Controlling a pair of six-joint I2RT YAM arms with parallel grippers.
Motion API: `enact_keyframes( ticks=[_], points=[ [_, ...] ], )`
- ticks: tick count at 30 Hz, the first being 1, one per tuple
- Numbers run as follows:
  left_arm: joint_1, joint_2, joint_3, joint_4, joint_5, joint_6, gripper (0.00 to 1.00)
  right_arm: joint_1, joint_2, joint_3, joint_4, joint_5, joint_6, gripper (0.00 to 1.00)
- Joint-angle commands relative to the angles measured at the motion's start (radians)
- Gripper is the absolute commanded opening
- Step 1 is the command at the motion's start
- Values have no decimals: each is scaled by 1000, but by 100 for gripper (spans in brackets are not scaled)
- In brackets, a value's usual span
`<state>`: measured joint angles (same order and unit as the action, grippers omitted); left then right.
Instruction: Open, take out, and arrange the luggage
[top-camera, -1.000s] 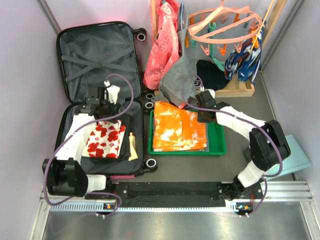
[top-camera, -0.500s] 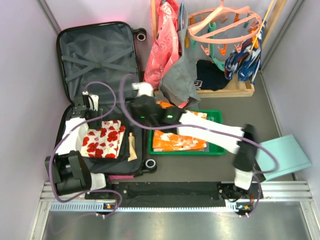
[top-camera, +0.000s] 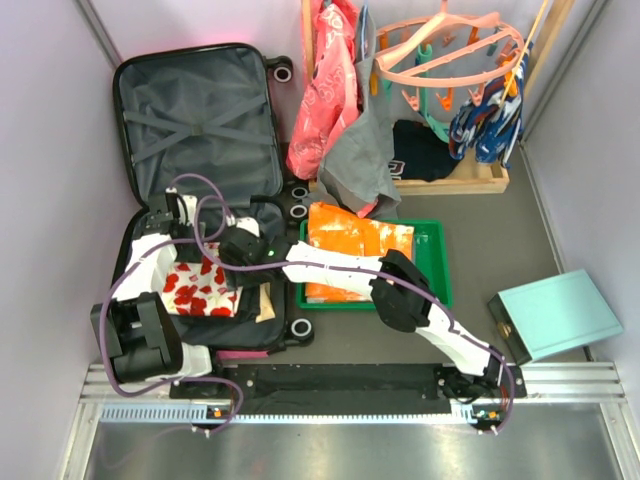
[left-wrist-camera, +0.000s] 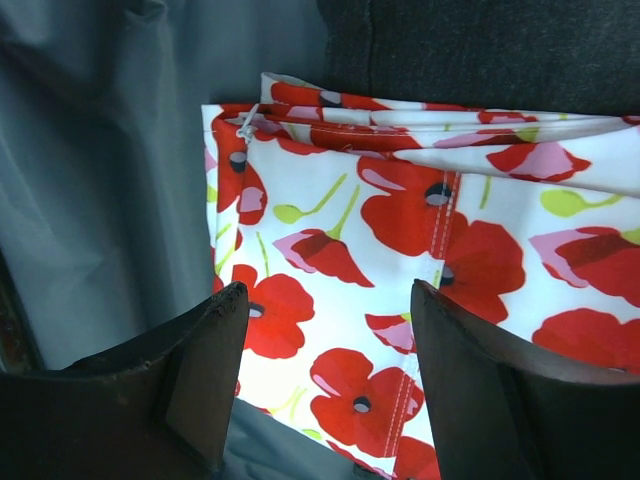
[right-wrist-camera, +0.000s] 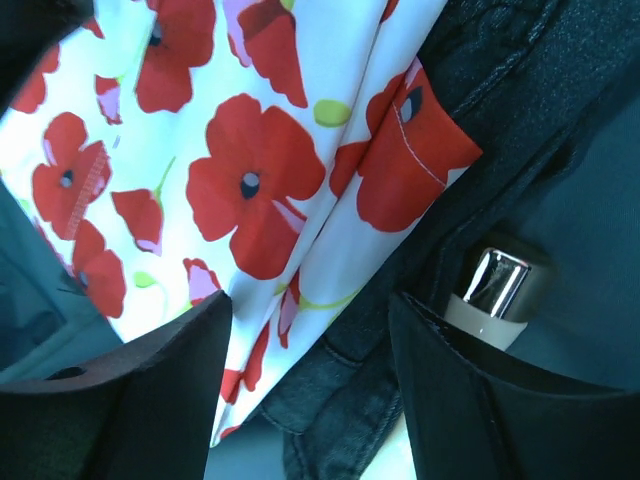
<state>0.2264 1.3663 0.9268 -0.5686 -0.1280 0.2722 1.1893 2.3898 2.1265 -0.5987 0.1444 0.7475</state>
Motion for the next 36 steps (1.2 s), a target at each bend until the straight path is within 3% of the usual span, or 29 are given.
enact_keyframes(
  ticks=[1,6,10,16,18,19,22,25,31,36],
  points=[
    [10,-22,-8,26,33,9,70,20,-41,-23,20,9,61,63],
    [8,0,-8,29,27,15,70,16,78,90,14,-23,70,59],
    [10,-6,-6,24,39,16,70,1,120,118,48,-54,104,46],
    [10,0,-6,30,24,18,70,-3,137,128,106,3,95,44],
    [10,5,-6,24,28,18,70,-13,143,131,114,1,96,37],
    [10,4,-6,23,31,18,70,-16,140,128,117,3,93,26],
    [10,-7,-2,15,50,16,70,-17,117,105,131,17,63,8],
    [8,-30,12,-4,103,18,70,-19,65,69,143,35,37,0],
    [34,-79,49,-65,295,36,71,-28,-81,-20,158,47,-60,0],
    [129,-59,110,-143,424,36,72,-57,-190,-155,233,-38,-117,0]
  ],
)
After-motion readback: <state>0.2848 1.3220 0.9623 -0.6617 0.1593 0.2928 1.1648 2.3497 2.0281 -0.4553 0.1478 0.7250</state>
